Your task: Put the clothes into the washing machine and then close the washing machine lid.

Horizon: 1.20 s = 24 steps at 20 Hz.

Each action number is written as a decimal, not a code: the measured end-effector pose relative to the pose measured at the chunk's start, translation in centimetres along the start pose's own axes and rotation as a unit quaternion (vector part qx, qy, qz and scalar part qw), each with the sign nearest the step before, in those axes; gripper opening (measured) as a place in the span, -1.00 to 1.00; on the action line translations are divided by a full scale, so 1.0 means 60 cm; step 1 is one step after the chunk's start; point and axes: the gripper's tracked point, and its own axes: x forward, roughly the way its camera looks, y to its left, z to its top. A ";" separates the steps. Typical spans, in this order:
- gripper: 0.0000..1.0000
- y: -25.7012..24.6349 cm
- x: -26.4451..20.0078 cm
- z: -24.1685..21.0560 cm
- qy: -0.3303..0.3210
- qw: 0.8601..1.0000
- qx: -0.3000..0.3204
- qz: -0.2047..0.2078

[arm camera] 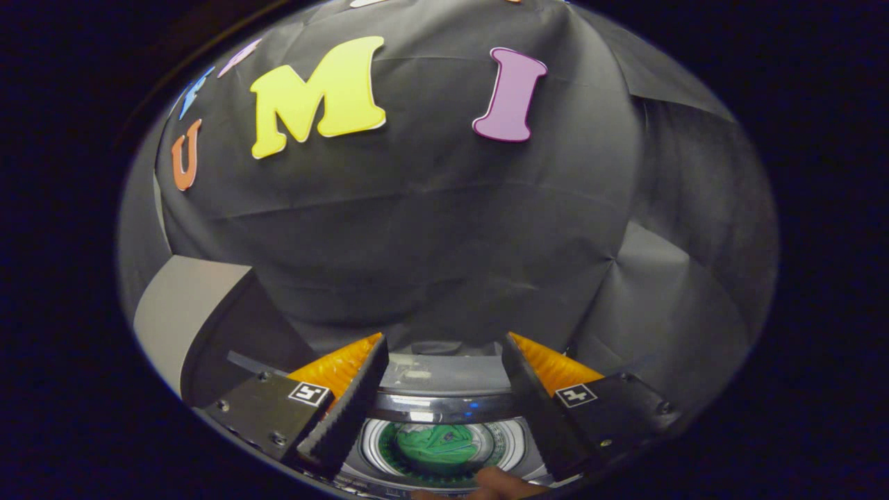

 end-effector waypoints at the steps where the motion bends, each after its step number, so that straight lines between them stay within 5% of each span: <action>1: 1.00 0.001 -0.004 -0.002 0.005 1.000 0.000 0.000; 9: 1.00 -0.012 -0.080 -0.052 0.034 0.998 -0.027 -0.055; 15: 1.00 0.039 -0.283 -0.148 -0.013 0.996 -0.047 -0.081; 24: 1.00 0.082 -0.597 -0.179 -0.123 0.990 -0.019 -0.067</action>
